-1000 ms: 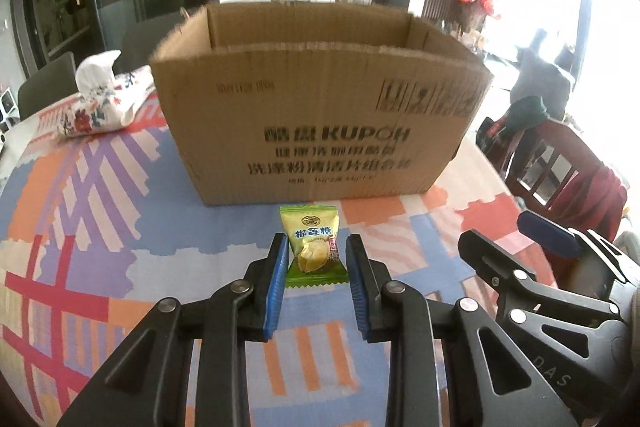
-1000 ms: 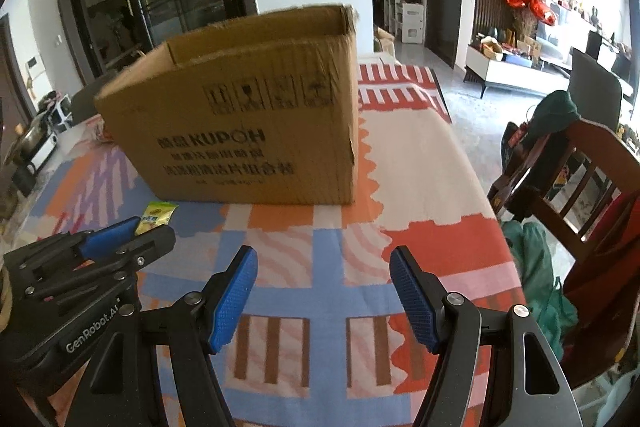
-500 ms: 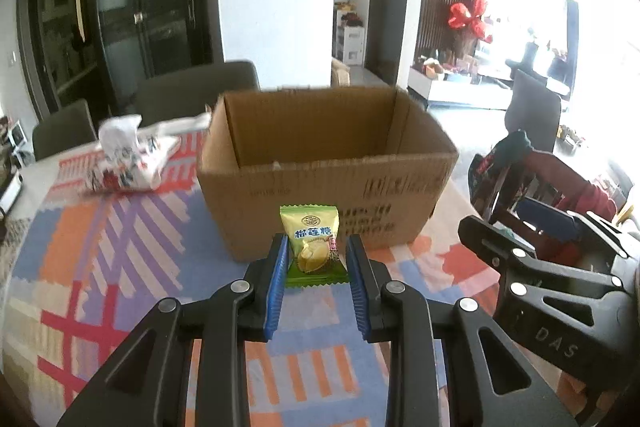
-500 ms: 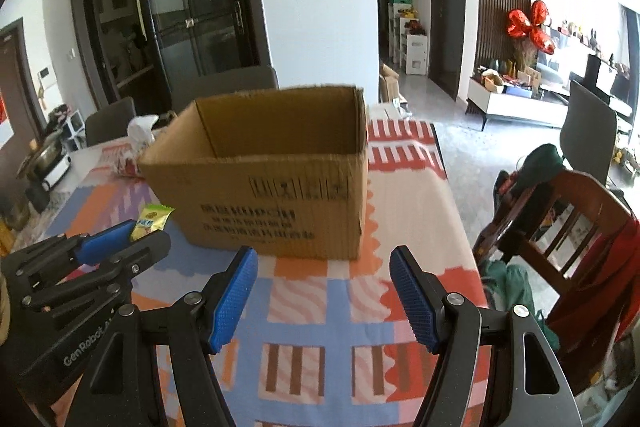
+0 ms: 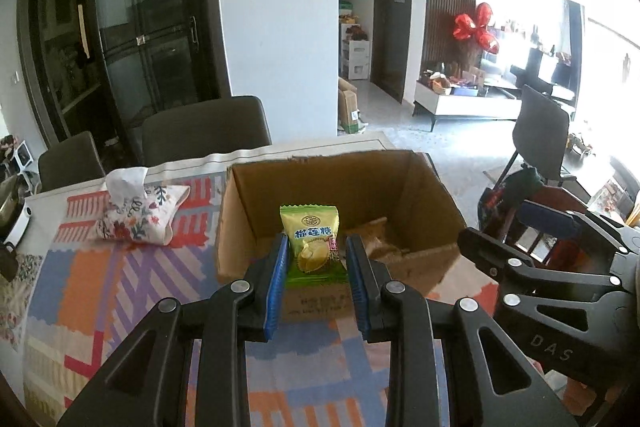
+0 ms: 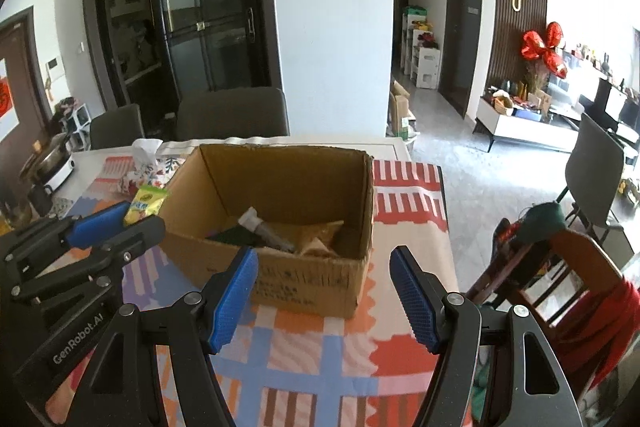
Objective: Organize snacks
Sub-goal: 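Carry the green-yellow packet into the box and open the left tool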
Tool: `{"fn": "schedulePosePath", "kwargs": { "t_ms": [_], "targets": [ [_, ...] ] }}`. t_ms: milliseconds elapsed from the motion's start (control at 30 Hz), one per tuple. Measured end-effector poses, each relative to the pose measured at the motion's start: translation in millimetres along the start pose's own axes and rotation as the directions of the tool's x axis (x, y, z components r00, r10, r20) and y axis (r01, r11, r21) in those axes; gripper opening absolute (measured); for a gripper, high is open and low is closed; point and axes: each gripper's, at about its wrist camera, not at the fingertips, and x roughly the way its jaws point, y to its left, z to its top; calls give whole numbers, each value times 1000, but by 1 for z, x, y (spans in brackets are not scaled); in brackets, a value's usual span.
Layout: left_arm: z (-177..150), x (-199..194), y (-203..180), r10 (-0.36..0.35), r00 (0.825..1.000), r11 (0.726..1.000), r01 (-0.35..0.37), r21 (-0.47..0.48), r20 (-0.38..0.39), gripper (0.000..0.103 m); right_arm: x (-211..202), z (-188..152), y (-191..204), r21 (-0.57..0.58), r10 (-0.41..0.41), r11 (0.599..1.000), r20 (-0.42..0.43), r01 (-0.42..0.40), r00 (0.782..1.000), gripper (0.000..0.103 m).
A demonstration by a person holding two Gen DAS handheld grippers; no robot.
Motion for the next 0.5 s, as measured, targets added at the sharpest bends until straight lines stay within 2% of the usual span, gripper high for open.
{"fn": "schedulePosePath", "kwargs": {
  "t_ms": [300, 400, 500],
  "targets": [
    [27, 33, -1, -1, 997, 1000, 1, 6, -71, 30, 21, 21, -9, 4, -16, 1000, -53, 16, 998, 69],
    [32, 36, -3, 37, 997, 999, -36, 10, -73, 39, 25, 23, -11, 12, -11, 1000, -67, 12, 998, 69],
    [29, 30, -5, 49, 996, 999, -48, 20, -70, 40, 24, 20, -13, 23, -9, 1000, -68, 10, 998, 69]
  ]
}}
